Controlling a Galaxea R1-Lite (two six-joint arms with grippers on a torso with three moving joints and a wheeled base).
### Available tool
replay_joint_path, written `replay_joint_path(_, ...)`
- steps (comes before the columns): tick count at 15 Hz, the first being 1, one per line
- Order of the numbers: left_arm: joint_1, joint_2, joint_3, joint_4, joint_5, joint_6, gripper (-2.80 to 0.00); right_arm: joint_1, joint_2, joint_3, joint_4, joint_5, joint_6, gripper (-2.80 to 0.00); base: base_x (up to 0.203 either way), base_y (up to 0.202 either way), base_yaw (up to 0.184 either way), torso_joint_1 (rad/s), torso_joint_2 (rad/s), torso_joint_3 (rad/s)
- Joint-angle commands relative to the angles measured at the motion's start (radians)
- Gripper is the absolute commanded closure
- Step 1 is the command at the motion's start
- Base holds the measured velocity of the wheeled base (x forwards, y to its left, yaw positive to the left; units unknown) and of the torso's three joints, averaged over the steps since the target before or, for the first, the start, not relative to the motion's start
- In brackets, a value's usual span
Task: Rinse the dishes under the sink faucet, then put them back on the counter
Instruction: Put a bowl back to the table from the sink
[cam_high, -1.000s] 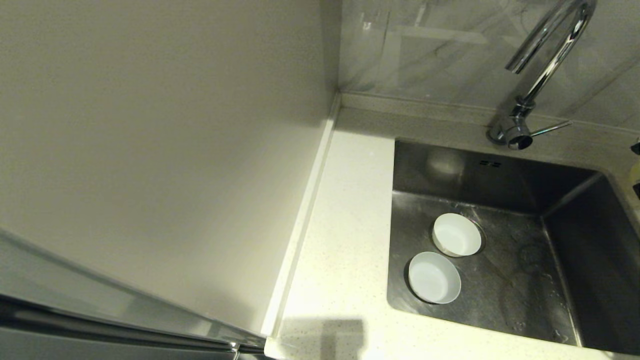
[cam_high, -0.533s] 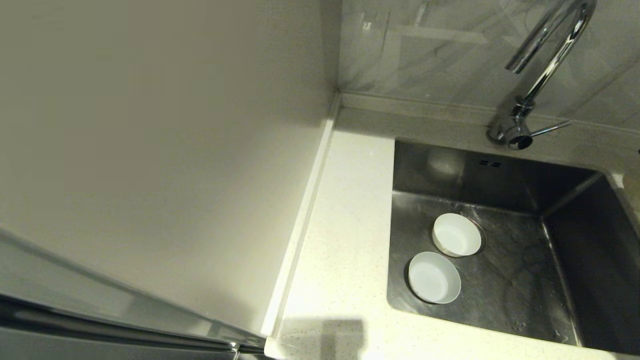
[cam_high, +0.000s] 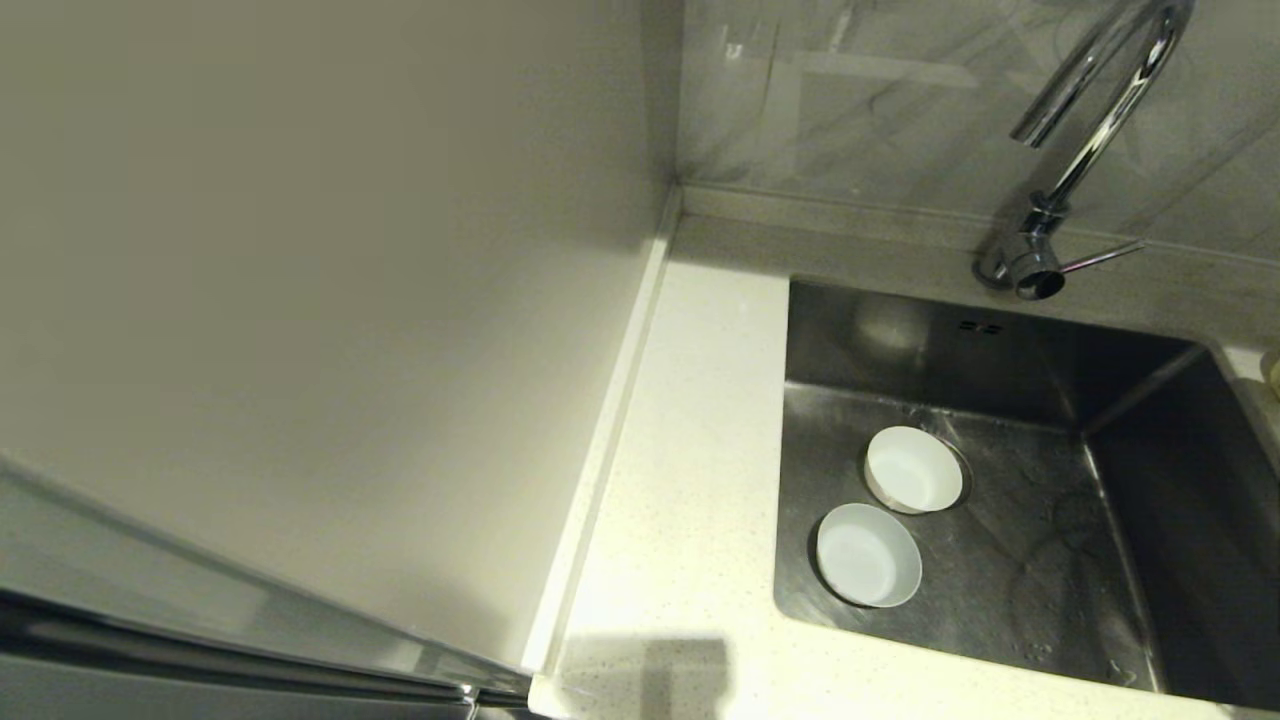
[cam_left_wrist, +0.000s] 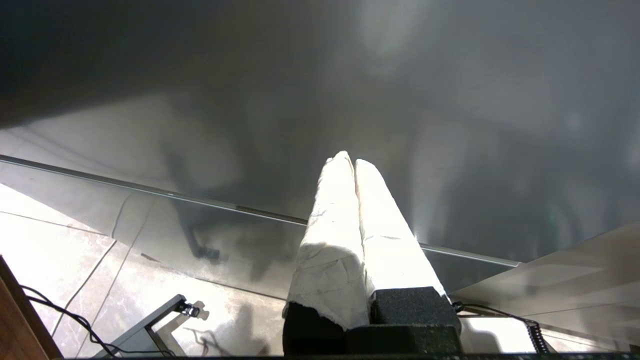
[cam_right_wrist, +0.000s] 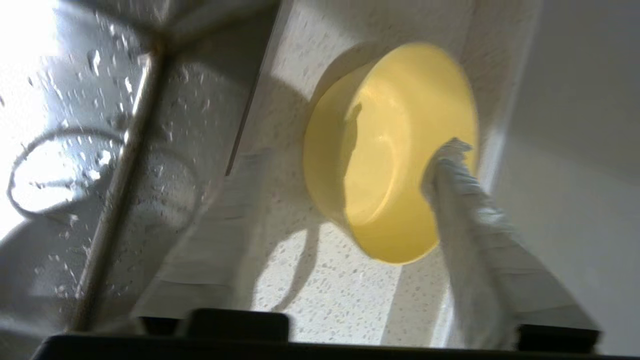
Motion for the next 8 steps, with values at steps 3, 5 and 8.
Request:
replay_joint_path(3,0.000,-0.003,0.000,-0.001,0.000,-0.001,0.00,0.003,-0.133,0.008,0.004,0.079,0.040,-2.80,0.000,0.000,0.000,0.000,0.00,0.000)
replay_joint_path(5,0.000,-0.003,0.000,-0.001,0.000,-0.001,0.00,0.045,-0.226,0.062,0.066,0.146,0.077,-2.80,0.000,0.000,0.000,0.000,0.00,0.000)
replay_joint_path(8,0.000,-0.003,0.000,-0.001,0.000,-0.001,0.00,0.191,-0.307,0.172,0.254,0.152,0.125,-2.80,0.000,0.000,0.000,0.000,0.00,0.000)
